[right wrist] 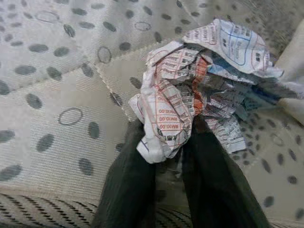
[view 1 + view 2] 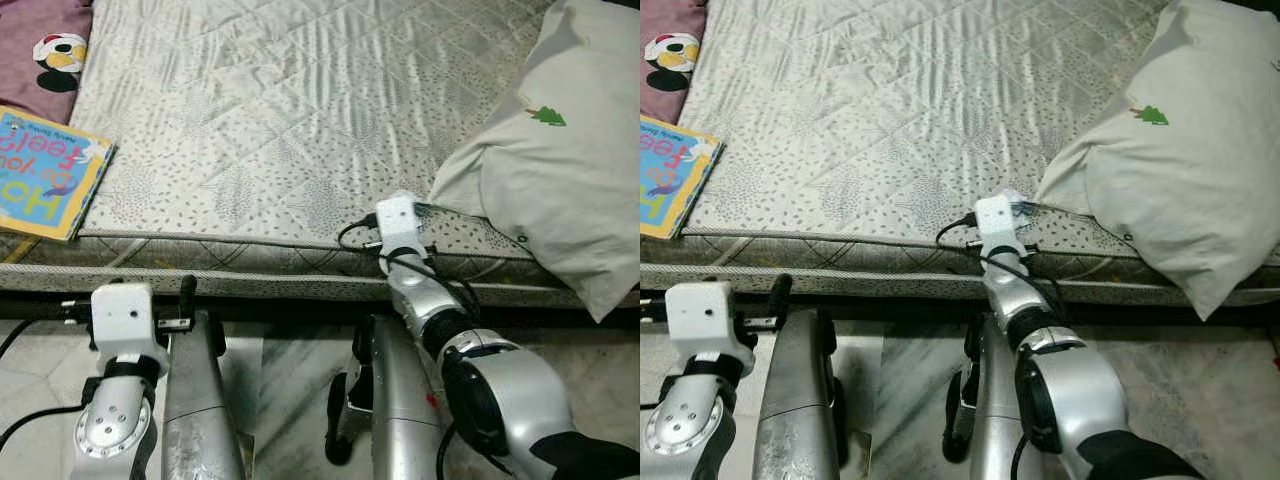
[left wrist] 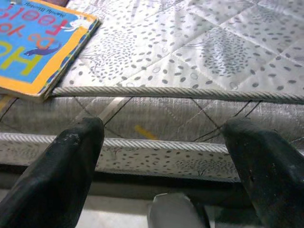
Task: Clean up the room
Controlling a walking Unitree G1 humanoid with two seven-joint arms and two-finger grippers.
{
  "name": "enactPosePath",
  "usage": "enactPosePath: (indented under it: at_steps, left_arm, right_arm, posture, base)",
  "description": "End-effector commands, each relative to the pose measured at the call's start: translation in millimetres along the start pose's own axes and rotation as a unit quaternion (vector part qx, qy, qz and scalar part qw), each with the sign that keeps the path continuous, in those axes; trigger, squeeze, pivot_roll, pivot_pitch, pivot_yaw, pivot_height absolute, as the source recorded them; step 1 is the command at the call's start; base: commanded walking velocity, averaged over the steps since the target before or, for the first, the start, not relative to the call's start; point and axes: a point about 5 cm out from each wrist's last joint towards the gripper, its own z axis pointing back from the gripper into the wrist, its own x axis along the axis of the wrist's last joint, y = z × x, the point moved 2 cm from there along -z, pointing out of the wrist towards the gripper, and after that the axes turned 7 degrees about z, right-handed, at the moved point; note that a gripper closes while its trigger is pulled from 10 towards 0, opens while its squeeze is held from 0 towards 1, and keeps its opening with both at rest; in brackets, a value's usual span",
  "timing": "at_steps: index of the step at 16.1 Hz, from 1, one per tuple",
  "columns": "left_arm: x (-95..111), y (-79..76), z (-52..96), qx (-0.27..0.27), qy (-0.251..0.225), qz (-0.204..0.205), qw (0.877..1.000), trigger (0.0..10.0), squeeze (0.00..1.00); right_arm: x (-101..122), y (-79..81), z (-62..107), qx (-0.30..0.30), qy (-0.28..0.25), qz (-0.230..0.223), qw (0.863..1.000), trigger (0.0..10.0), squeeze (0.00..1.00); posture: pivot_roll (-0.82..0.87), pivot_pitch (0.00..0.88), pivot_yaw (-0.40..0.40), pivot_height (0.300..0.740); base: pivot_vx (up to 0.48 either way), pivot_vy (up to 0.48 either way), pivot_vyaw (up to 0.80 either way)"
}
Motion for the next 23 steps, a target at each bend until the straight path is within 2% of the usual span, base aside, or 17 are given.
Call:
enactPosePath:
  at_steps: [1,3,6,9,12,13,14,15,16,17,18,20,21,22,23]
  left_arm:
    - [-5.9,-0.2,1.4,-0.001,0.012,-0.002,1.0,10.0,0.0]
    - [-5.4,-4.3,-3.1,-0.004,0.013,0.006,1.0,10.0,0.0]
    - [-2.3,-16.1,-15.2,-0.03,0.005,0.013,0.999,10.0,0.0]
    - [1.6,-31.1,-31.7,-0.084,-0.005,0.017,0.996,10.0,0.0]
    - [1.1,-35.2,-39.8,-0.106,-0.006,0.011,0.994,10.0,0.0]
    - [0.7,-35.8,-41.7,-0.11,-0.007,0.012,0.994,10.0,0.0]
    - [-0.1,-36.6,-42.9,-0.114,-0.008,0.014,0.993,10.0,0.0]
    - [-0.9,-36.2,-42.2,-0.115,-0.008,0.018,0.993,10.0,0.0]
    - [-2.7,-35.6,-39.9,-0.117,-0.008,0.016,0.993,10.0,0.0]
    - [-3.3,-35.2,-39.4,-0.118,-0.009,0.014,0.993,10.0,0.0]
    - [-6.3,-32.2,-37.5,-0.114,-0.007,0.014,0.993,10.0,0.0]
    - [-8.9,-27.8,-35.1,-0.103,-0.008,0.021,0.994,10.0,0.0]
    - [-9.4,-26.9,-34.6,-0.102,-0.008,0.022,0.995,10.0,0.0]
    - [-10.3,-25.4,-33.3,-0.101,-0.008,0.022,0.995,10.0,0.0]
    - [-9.4,-24.9,-32.8,-0.102,-0.014,0.014,0.995,10.0,0.0]
  right_arm:
    - [-6.8,-5.9,0.3,0.003,0.006,-0.024,1.0,0.0,0.0]
    - [2.2,-11.2,-1.5,0.024,-0.024,-0.03,0.999,0.0,0.0]
    - [8.2,-30.3,-3.0,0.054,-0.06,-0.052,0.995,0.0,0.0]
    - [13.3,-50.0,1.4,0.111,-0.119,-0.026,0.986,0.0,0.0]
    - [6.1,-58.9,9.6,0.131,-0.148,-0.016,0.98,0.0,0.0]
    - [-2.6,-61.5,15.3,0.135,-0.152,-0.034,0.979,0.0,0.0]
    - [-19.5,-67.2,36.2,0.134,-0.173,-0.039,0.975,0.0,0.0]
    - [-28.0,-68.8,47.3,0.131,-0.175,-0.033,0.975,0.0,0.0]
    - [-45.7,-71.8,68.4,0.134,-0.169,-0.029,0.976,0.0,0.0]
    - [-49.6,-72.3,74.8,0.137,-0.169,-0.026,0.976,0.0,0.0]
    - [-65.0,-75.9,98.7,0.132,-0.159,-0.032,0.978,0.0,0.0]
    - [-71.1,-73.8,126.8,0.121,-0.154,-0.046,0.98,0.0,0.0]
    - [-70.0,-73.5,131.8,0.116,-0.154,-0.042,0.98,1.5,0.0]
    - [-68.7,-75.8,140.3,0.084,-0.143,-0.055,0.985,10.0,0.0]
    - [-67.2,-78.7,144.6,0.051,-0.133,-0.052,0.988,10.0,0.0]
  posture:
    - [0.29,0.261,-0.135,0.535]
    - [0.26,0.247,-0.129,0.535]
    - [0.21,0.219,-0.11,0.535]
    - [0.12,0.185,-0.07,0.535]
    - [0.07,0.169,-0.055,0.535]
    - [0.04,0.16,-0.035,0.535]
    - [0.02,0.155,-0.021,0.535]
    - [0.02,0.152,-0.018,0.535]
    - [0.01,0.144,-0.017,0.535]
    - [0.01,0.143,-0.018,0.535]
    - [0.01,0.136,-0.025,0.535]
    - [0.01,0.132,-0.031,0.535]
    - [0.01,0.131,-0.031,0.535]
    - [0.0,0.13,-0.03,0.535]
    - [0.0,0.129,-0.032,0.535]
  base:
    - [0.0,0.0,0.0]
    - [0.0,0.0,0.0]
    - [0.0,0.0,0.0]
    - [0.0,0.0,0.0]
    - [0.0,0.0,0.0]
    - [0.0,0.0,0.0]
    - [0.0,0.0,0.0]
    - [0.0,0.0,0.0]
    - [0.0,0.0,0.0]
    - [0.0,0.0,0.0]
    - [0.0,0.0,0.0]
    - [0.0,0.0,0.0]
    - [0.0,0.0,0.0]
    - [0.0,0.0,0.0]
    - [0.0,0.0,0.0]
